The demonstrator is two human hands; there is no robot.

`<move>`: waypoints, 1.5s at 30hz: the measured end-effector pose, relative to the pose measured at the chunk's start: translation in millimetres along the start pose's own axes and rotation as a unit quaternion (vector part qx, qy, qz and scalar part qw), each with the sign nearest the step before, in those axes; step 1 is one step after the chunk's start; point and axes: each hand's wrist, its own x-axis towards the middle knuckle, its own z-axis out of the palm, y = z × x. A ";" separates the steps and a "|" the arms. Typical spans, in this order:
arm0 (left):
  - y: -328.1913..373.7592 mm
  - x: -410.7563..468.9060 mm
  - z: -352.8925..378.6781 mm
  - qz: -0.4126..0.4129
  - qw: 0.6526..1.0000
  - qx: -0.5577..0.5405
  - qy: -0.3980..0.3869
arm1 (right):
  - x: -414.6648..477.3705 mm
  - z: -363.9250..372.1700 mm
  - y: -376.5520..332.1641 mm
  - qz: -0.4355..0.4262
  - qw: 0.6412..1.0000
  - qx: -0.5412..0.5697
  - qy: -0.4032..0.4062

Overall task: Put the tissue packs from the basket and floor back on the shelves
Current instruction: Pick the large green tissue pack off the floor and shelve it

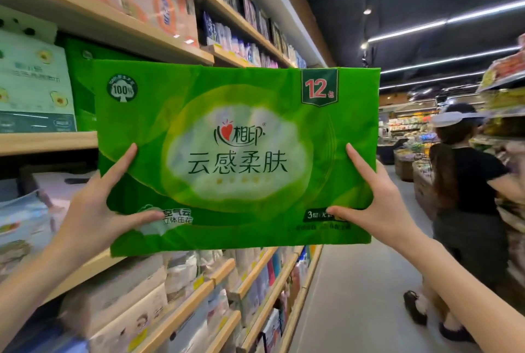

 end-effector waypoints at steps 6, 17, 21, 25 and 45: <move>-15.9 49.2 65.5 0.004 0.999 0.039 0.029 | 65.5 33.8 93.7 -0.017 1.000 0.013 0.007; -41.1 127.5 132.7 -0.049 0.966 0.235 0.096 | 225.1 128.5 215.3 -0.119 0.986 0.117 -0.027; -59.9 143.9 122.7 -0.067 0.955 0.269 0.105 | 269.8 173.2 222.2 -0.149 0.975 0.160 -0.036; -62.6 162.3 111.0 -0.054 0.935 0.326 0.130 | 310.8 225.3 217.8 -0.172 0.962 0.213 -0.022; -141.2 256.1 51.2 0.078 0.848 0.469 0.234 | 477.3 378.2 153.1 -0.276 0.902 0.317 0.101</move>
